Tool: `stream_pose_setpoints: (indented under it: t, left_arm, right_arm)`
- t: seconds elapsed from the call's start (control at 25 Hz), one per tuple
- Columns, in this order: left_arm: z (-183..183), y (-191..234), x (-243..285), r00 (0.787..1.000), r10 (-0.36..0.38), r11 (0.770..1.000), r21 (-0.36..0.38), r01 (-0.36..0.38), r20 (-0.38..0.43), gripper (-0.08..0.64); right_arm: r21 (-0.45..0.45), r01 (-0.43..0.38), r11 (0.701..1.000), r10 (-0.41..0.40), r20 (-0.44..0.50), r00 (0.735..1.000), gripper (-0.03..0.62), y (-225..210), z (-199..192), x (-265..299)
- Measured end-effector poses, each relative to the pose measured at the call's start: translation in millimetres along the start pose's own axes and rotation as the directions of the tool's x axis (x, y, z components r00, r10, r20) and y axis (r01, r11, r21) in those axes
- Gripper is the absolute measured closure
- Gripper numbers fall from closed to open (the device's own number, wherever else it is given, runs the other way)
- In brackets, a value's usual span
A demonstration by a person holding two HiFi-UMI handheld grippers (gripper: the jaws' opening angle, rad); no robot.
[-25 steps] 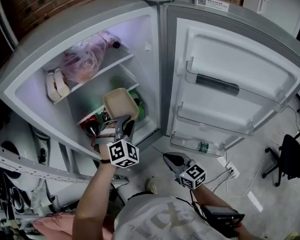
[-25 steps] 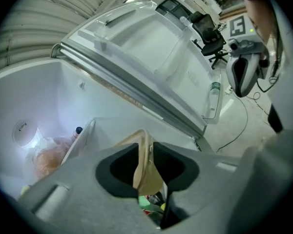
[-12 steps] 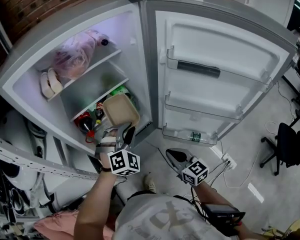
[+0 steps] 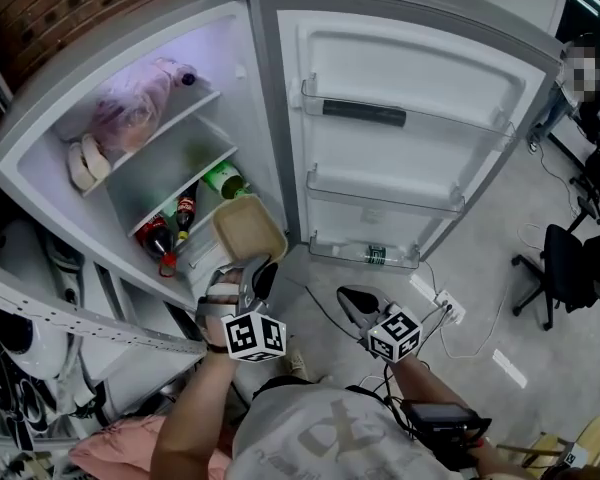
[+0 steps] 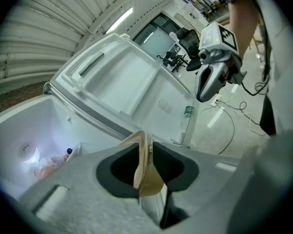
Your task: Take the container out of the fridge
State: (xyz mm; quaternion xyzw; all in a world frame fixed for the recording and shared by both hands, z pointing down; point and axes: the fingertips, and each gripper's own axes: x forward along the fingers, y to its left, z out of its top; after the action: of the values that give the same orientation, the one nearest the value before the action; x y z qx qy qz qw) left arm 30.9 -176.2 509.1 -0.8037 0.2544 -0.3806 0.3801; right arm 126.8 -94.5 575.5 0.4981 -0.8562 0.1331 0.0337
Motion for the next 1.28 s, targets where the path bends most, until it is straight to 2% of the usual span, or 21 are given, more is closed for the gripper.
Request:
stream_pose_setpoints:
  t: [0.44,0.76,1.0,1.28]
  left_arm:
    - [51,-42,-19,0.993,-0.053,0.998,0.044,0.049,0.101,0.472]
    - [87,-73,-32,0.98,-0.101,0.993,0.077,0.089,0.172,0.474]
    - [108,-99,-45,0.964,-0.144,0.988,0.093,0.126,0.222,0.474]
    - [131,-134,-56,0.934,-0.216,0.973,0.138,0.183,0.284,0.476]
  right_arm:
    - [0.003,0.095,0.996,-0.095,0.033,0.995,0.584,-7,-1,-46]
    - [0.013,0.173,0.985,-0.173,0.056,0.983,0.584,-14,-3,-84]
    - [0.02,0.229,0.973,-0.23,0.066,0.971,0.584,-13,-8,-111]
    - [0.032,0.315,0.949,-0.317,0.08,0.945,0.584,-14,-14,-142]
